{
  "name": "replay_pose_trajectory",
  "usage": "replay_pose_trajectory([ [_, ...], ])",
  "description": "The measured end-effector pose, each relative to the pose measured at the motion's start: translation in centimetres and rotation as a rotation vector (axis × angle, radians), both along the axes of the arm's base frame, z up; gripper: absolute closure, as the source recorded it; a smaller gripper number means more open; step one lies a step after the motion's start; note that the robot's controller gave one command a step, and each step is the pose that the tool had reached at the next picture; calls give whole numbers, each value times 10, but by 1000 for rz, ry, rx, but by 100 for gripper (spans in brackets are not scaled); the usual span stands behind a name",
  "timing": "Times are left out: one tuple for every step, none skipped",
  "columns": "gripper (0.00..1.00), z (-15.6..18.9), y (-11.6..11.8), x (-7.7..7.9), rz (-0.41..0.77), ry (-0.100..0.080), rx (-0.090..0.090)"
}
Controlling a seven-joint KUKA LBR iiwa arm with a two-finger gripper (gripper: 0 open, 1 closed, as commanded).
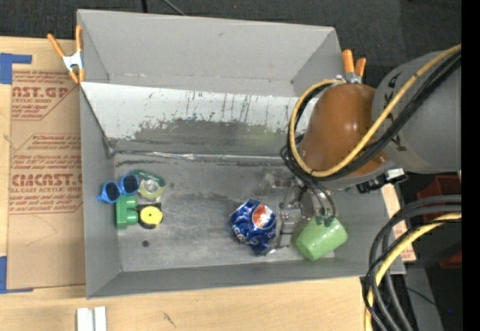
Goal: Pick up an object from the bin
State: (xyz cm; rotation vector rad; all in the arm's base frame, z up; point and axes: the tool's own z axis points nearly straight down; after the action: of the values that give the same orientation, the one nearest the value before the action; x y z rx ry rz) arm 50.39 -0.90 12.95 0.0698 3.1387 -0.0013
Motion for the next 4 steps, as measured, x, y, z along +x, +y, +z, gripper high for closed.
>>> replay_pose_trajectory([
  [0, -5, 12, 1, -10, 2, 2],
  [0, -24, 15, -20, -63, 5, 2],
  [0, -61, 1, -17, -169, 5, 1],
  [0, -61, 2, -17, -168, 5, 2],
])
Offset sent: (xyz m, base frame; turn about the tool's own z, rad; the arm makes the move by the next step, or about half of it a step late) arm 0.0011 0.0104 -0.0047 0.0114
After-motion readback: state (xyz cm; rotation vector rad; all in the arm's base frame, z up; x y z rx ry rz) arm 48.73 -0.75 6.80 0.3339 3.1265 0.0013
